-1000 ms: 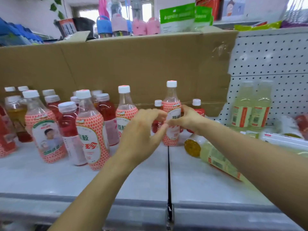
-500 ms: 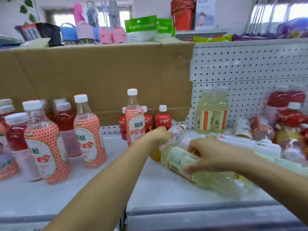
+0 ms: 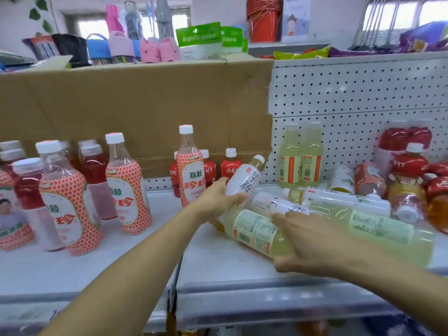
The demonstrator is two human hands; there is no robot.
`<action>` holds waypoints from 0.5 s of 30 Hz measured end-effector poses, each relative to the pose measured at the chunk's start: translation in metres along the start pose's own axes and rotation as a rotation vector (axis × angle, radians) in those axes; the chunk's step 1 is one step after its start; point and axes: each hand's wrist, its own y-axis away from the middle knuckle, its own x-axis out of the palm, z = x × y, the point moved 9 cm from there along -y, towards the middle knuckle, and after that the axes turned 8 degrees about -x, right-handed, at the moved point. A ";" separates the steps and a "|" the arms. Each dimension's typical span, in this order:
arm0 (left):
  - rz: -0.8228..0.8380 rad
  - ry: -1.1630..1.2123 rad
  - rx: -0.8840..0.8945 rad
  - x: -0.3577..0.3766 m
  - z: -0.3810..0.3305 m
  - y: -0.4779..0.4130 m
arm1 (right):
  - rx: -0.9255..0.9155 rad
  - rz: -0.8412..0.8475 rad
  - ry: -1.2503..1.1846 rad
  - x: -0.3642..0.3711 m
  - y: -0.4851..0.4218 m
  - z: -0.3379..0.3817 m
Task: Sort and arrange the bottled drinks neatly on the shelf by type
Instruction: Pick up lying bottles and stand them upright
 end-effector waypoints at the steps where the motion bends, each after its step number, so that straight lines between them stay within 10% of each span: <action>1: -0.019 0.040 0.066 -0.003 -0.005 0.010 | 0.002 -0.006 -0.022 -0.002 0.004 -0.002; 15: -0.258 0.476 0.185 -0.053 0.045 0.065 | -0.047 0.003 -0.103 -0.099 -0.034 -0.023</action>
